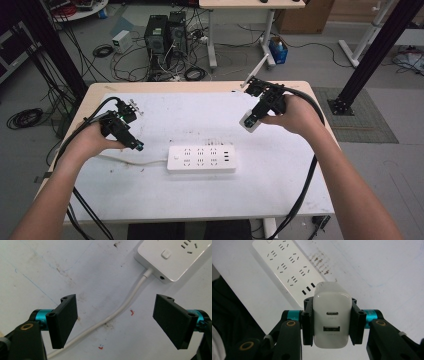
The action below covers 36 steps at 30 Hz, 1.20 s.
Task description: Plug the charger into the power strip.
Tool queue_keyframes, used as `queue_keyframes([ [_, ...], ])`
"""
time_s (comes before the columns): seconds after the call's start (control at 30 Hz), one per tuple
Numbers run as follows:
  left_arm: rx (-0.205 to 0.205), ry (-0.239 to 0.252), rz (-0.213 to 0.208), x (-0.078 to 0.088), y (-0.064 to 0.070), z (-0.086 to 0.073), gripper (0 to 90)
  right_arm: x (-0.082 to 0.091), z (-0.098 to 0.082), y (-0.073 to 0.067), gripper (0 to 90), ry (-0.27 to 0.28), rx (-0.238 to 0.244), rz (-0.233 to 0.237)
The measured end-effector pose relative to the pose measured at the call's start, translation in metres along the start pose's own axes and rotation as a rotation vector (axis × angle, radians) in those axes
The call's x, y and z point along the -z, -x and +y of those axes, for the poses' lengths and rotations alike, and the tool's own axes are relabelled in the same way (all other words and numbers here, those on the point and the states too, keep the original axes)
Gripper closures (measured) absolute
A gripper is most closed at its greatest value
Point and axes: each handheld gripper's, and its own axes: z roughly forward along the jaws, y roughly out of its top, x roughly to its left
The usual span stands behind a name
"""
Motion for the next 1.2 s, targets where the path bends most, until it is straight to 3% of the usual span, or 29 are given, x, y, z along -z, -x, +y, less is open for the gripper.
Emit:
queue_keyframes([
  [0.07,-0.001,0.002,-0.001,0.000,0.000,-0.002,20.0,-0.007,0.006,-0.003,62.3,-0.021,0.031,0.003],
  [0.33,-0.015,-0.003,-0.026,-0.008,0.005,-0.012,20.0,-0.054,0.035,-0.025,62.3,-0.114,0.265,0.026],
  [0.4,-0.012,-0.006,-0.025,-0.010,0.005,-0.014,20.0,-0.066,0.041,-0.031,62.3,-0.138,0.306,0.036],
  [0.7,-0.008,0.000,-0.037,-0.012,0.003,-0.022,20.0,-0.112,0.055,-0.049,62.3,-0.210,0.426,0.048],
  [1.2,-0.008,0.005,-0.049,-0.019,0.007,-0.025,20.0,-0.144,0.063,-0.059,62.4,-0.262,0.604,0.041],
])
